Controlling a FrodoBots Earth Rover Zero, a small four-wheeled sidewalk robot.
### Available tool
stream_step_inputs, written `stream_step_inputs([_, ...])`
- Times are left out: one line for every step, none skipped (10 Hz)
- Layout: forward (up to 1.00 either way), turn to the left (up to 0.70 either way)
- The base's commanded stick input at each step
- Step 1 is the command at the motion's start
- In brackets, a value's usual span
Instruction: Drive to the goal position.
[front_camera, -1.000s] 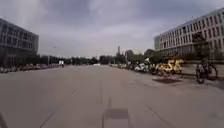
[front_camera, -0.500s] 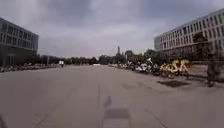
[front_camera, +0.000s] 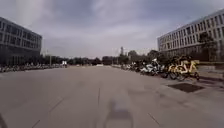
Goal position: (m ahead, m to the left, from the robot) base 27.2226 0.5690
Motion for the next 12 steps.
stream_step_inputs([1.00, 0.02])
stream_step_inputs([1.00, 0.00])
stream_step_inputs([1.00, 0.00])
stream_step_inputs([1.00, 0.00])
stream_step_inputs([1.00, 0.00])
stream_step_inputs([1.00, 0.00])
stream_step_inputs([1.00, 0.16])
stream_step_inputs([1.00, 0.26])
stream_step_inputs([1.00, 0.00])
stream_step_inputs([1.00, 0.00])
stream_step_inputs([1.00, 0.00])
stream_step_inputs([1.00, 0.00])
